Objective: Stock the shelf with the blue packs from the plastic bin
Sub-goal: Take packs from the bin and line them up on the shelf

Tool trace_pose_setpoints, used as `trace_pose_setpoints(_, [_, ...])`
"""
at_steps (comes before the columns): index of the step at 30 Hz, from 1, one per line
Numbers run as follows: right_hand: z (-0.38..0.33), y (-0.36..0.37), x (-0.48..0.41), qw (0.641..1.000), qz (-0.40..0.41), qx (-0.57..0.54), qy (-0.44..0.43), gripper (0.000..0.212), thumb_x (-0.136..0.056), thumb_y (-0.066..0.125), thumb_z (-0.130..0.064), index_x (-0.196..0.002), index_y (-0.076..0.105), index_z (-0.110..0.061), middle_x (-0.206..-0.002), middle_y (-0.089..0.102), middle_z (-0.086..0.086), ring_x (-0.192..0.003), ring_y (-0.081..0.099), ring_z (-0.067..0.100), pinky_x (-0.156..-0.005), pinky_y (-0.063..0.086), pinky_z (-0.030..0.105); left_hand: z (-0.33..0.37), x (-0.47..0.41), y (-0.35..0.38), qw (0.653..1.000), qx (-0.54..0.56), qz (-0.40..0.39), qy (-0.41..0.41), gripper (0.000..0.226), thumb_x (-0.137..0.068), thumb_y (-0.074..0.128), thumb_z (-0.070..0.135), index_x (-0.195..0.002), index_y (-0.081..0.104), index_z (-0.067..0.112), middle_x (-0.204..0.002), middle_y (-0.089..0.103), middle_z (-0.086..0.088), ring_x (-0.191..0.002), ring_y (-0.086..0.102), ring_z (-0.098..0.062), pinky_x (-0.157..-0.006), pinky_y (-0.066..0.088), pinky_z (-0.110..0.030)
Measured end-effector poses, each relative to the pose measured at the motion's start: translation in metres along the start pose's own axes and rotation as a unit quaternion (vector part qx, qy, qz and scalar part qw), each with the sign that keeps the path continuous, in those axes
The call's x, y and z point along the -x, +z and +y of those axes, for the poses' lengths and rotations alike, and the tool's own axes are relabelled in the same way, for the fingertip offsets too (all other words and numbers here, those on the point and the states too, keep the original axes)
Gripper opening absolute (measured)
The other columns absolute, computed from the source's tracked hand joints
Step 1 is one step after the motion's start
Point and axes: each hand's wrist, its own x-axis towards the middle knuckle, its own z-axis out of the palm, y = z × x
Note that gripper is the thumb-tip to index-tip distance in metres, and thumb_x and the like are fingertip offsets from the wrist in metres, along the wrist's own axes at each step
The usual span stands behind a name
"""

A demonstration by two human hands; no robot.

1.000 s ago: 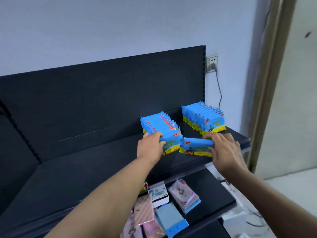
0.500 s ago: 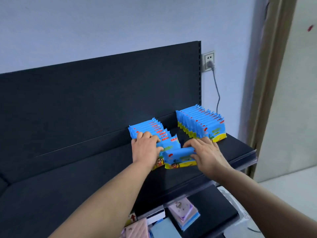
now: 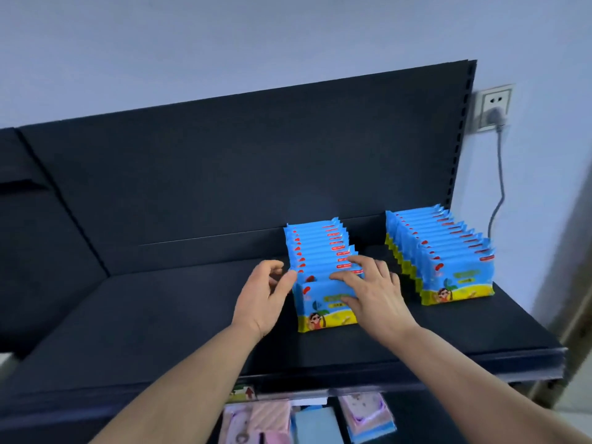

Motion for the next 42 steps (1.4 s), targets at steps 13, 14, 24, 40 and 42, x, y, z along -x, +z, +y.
trace_pose_setpoints(13, [-0.004, 0.021, 0.008, 0.994, -0.071, -0.058, 0.059, 0.089, -0.089, 0.058, -0.015, -0.150, -0.007, -0.026, -0.152, -0.025, 0.011, -0.141, 0.013, 0.028, -0.108, 0.032, 0.033, -0.005, 0.021, 0.046, 0.972, -0.225, -0.059, -0.035, 0.099, -0.072, 0.071, 0.058, -0.147, 0.018, 0.020, -0.133, 0.049, 0.007, -0.126, 0.039, -0.017, -0.109, 0.031, -0.040])
trace_pose_setpoints(14, [-0.003, 0.022, 0.006, 0.994, -0.068, -0.061, 0.060, 0.090, -0.089, 0.057, -0.013, -0.150, -0.009, -0.025, -0.152, -0.027, 0.011, -0.141, 0.014, 0.028, -0.105, 0.034, 0.031, -0.002, 0.020, 0.049, 0.975, -0.214, -0.050, -0.043, 0.095, -0.073, 0.071, 0.054, -0.145, 0.020, 0.021, -0.131, 0.051, 0.008, -0.125, 0.040, -0.017, -0.109, 0.031, -0.041])
trace_pose_setpoints(24, [0.006, 0.015, 0.009, 0.997, -0.066, -0.031, 0.039, 0.095, -0.091, 0.060, -0.024, -0.148, -0.015, -0.027, -0.152, -0.029, 0.008, -0.146, -0.004, 0.031, -0.115, 0.021, 0.042, 0.001, 0.019, 0.051, 0.980, -0.161, -0.049, -0.108, 0.104, -0.069, 0.078, 0.047, -0.148, 0.016, 0.020, -0.127, 0.053, -0.003, -0.124, 0.047, -0.022, -0.105, 0.041, -0.043])
trace_pose_setpoints(40, [-0.037, 0.020, 0.027, 0.992, -0.005, 0.027, -0.122, 0.065, -0.062, 0.083, -0.017, -0.122, 0.058, -0.018, -0.133, 0.053, 0.006, -0.129, 0.047, 0.028, -0.095, 0.046, 0.047, 0.005, 0.064, 0.014, 0.945, -0.318, -0.030, -0.075, 0.047, -0.095, 0.051, 0.044, -0.136, 0.047, 0.021, -0.147, 0.040, 0.001, -0.135, 0.033, -0.022, -0.115, 0.024, -0.041])
trace_pose_setpoints(42, [-0.056, 0.023, 0.027, 0.987, 0.010, -0.002, -0.159, 0.058, -0.064, 0.082, -0.014, -0.117, 0.061, -0.020, -0.125, 0.060, 0.001, -0.121, 0.055, 0.022, -0.089, 0.050, 0.042, -0.002, 0.078, -0.001, 0.940, -0.336, -0.006, -0.060, 0.034, -0.100, 0.042, 0.036, -0.129, 0.053, 0.024, -0.146, 0.040, 0.005, -0.136, 0.031, -0.020, -0.115, 0.022, -0.040])
